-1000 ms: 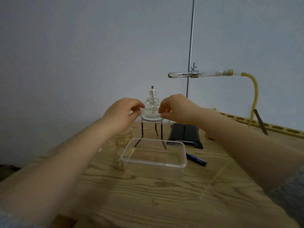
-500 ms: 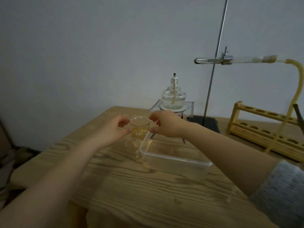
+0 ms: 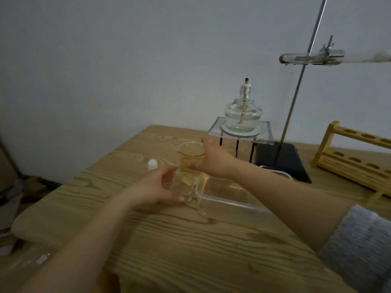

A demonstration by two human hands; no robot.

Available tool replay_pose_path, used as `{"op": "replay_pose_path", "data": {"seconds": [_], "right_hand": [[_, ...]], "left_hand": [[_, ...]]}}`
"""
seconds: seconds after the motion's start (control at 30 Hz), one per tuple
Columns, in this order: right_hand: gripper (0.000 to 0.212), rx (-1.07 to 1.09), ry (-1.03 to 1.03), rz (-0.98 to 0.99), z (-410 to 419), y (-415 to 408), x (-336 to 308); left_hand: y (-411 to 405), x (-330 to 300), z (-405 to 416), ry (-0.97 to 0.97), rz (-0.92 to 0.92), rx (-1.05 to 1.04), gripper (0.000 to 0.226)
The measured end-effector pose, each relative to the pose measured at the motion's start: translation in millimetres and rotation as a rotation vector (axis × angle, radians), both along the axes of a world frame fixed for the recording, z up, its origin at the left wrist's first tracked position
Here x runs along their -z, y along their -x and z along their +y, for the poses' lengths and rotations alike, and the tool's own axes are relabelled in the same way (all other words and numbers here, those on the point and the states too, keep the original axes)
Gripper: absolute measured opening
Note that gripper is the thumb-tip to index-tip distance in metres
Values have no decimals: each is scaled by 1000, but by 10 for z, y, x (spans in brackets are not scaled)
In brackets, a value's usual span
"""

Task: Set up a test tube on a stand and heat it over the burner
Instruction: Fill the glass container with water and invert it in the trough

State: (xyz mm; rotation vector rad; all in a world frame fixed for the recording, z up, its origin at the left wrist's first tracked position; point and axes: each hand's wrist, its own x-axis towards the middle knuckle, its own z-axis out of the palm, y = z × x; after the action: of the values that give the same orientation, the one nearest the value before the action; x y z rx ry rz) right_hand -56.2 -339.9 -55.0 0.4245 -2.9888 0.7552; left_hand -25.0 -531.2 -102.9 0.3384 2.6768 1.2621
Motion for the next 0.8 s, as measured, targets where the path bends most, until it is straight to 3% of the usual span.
{"op": "replay_pose_path", "data": {"seconds": [0.23, 0.47, 0.8], "right_hand": [[108, 65, 147, -37, -36, 207, 58], [95, 88, 228, -80, -65, 265, 54], [85, 65, 335, -99, -79, 323, 33]], "left_hand": [[25, 177, 178, -74, 102, -42, 77], [66, 297, 201, -157, 183, -131, 54], [44, 292, 164, -237, 261, -260, 46]]}}
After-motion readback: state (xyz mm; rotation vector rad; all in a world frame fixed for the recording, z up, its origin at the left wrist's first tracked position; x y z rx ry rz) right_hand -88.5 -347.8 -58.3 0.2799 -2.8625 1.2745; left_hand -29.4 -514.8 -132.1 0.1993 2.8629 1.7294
